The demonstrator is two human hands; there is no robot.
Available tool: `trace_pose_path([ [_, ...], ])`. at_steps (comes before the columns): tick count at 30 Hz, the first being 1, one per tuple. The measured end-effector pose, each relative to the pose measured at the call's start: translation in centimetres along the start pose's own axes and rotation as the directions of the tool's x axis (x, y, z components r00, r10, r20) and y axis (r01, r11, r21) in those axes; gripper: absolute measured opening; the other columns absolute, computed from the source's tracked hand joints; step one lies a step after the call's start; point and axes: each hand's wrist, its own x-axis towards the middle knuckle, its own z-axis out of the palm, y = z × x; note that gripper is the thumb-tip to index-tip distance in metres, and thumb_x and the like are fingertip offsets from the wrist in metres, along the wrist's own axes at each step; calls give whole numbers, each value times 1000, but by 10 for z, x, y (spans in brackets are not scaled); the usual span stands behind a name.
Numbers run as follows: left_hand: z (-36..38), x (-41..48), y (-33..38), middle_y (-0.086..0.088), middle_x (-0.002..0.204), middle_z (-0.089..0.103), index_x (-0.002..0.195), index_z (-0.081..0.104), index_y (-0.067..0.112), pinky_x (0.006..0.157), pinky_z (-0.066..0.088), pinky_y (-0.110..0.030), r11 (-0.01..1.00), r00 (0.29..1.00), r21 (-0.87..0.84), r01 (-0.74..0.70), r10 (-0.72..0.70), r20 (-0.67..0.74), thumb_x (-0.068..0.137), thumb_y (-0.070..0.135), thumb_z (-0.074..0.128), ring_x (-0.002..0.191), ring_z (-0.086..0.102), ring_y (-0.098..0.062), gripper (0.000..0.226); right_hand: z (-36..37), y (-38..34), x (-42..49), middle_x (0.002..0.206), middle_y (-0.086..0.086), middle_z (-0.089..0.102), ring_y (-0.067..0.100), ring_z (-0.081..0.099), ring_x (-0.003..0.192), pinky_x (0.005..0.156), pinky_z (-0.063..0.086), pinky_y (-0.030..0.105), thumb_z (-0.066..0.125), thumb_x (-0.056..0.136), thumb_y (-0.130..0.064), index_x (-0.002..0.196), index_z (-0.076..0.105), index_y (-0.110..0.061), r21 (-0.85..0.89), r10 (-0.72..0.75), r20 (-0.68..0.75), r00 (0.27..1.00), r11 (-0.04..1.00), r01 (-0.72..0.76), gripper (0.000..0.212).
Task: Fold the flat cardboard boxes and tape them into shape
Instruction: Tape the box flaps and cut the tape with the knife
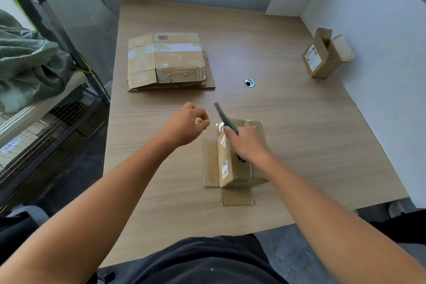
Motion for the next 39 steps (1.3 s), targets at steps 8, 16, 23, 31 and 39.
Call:
trace_pose_path([
  [8, 0, -53, 34, -4, 120, 54, 93, 75, 33, 83, 39, -28, 851, 993, -525, 30, 33, 110, 98, 10, 53, 110, 53, -17, 32, -6, 23, -52, 65, -3, 54, 12, 53, 57, 58, 53, 27, 71, 95, -33, 91, 59, -16, 738, -97, -217, 971, 635, 228, 20],
  [16, 31, -71, 98, 6, 121, 45, 104, 74, 40, 88, 36, -17, 837, 995, -545, -41, 81, 50, 104, 20, 52, 114, 46, -2, 30, -43, 54, -77, 67, -9, 56, 8, 54, 63, 58, 49, 34, 83, 84, -30, 92, 70, -17, 687, -208, -260, 943, 646, 332, 20],
  [23, 90, -89, 147, 6, 109, 63, 136, 58, 46, 96, 48, -29, 855, 998, -516, -49, 59, 2, 104, 25, 54, 101, 59, -4, 39, -65, 112, -94, 60, -10, 49, 12, 44, 59, 59, 39, 33, 77, 88, -24, 76, 64, -12, 610, -191, -309, 932, 712, 348, 21],
  [31, 135, -137, 152, 0, 84, 70, 107, 65, 3, 68, 50, -22, 640, 997, -765, 75, -41, 63, 95, 38, 60, 76, 64, -12, 37, -65, 152, -97, 55, 1, 48, 16, 44, 48, 44, 35, 25, 71, 93, -16, 76, 59, -15, 881, -159, -87, 983, 449, 151, 20],
  [39, 96, -157, 156, -1, 70, 70, 105, 66, 19, 47, 54, -32, 911, 998, -412, -21, -3, -58, 95, 38, 66, 55, 66, -19, 21, -73, 167, -93, 57, -8, 50, 10, 45, 53, 51, 43, 23, 77, 88, -17, 73, 59, -21, 862, -154, -227, 962, 429, 272, 24],
])
